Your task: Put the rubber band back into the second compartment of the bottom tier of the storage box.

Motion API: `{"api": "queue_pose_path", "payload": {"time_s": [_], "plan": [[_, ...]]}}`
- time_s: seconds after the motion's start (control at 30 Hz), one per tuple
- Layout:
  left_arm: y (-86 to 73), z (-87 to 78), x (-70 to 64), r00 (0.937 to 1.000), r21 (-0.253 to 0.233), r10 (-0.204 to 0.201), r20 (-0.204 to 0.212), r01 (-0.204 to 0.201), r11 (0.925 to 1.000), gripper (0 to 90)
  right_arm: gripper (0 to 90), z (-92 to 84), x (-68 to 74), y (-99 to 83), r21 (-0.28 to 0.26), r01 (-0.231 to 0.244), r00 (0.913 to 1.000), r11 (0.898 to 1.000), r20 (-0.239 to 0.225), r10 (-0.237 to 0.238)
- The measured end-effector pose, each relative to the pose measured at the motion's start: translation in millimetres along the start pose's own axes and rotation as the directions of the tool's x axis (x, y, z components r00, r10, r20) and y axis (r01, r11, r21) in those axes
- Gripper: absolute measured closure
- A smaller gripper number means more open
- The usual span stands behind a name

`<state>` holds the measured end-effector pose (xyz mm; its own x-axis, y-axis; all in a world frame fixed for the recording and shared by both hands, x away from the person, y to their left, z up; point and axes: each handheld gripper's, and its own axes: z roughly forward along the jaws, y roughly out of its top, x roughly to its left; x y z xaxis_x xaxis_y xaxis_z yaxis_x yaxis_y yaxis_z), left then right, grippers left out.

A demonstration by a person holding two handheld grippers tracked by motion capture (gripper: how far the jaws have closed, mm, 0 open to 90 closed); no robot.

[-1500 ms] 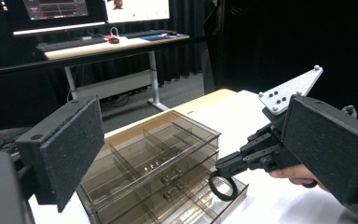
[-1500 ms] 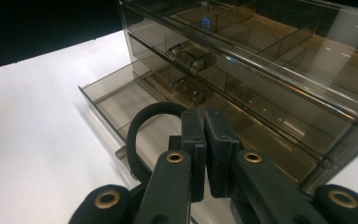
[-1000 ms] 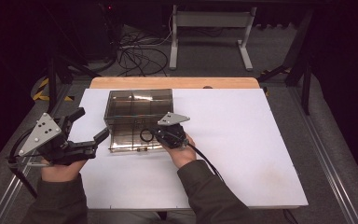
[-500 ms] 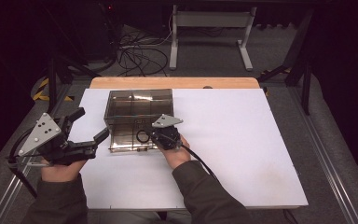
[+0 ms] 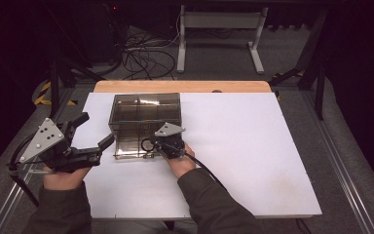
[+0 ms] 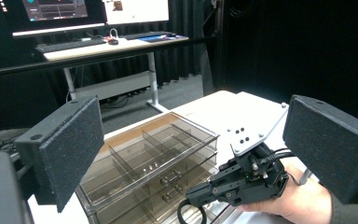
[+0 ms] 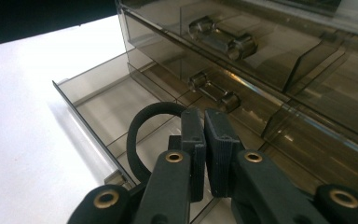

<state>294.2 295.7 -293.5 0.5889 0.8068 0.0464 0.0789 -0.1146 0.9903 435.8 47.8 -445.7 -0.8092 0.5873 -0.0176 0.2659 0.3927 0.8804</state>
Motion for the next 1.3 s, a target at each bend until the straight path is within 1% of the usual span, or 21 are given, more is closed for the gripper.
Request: {"api": "queue_pose_path", "payload": {"time_s": [0.3, 0.47, 1.3], "plan": [[-0.5, 1.1, -0.6, 1.0, 0.002, -0.001, 0.002, 0.001, 1.0, 5.9, 87.4, 5.1, 1.4, -3.7, 0.019, 0.003, 1.0, 1.0, 0.001, -0.003], [-1.5, 3.4, -1.3, 1.0, 0.012, 0.002, 0.007, -0.002, 0.9999, 5.9, 87.3, 7.6, 1.8, -5.6, 0.025, 0.011, 0.9999, 1.0, 0.006, -0.011], [-3.3, 7.0, -2.5, 0.9999, 0.023, 0.003, 0.011, -0.003, 0.9997, 5.8, 86.4, 11.5, 1.9, -7.6, 0.044, 0.012, 0.9999, 0.999, 0.002, -0.012]]}}
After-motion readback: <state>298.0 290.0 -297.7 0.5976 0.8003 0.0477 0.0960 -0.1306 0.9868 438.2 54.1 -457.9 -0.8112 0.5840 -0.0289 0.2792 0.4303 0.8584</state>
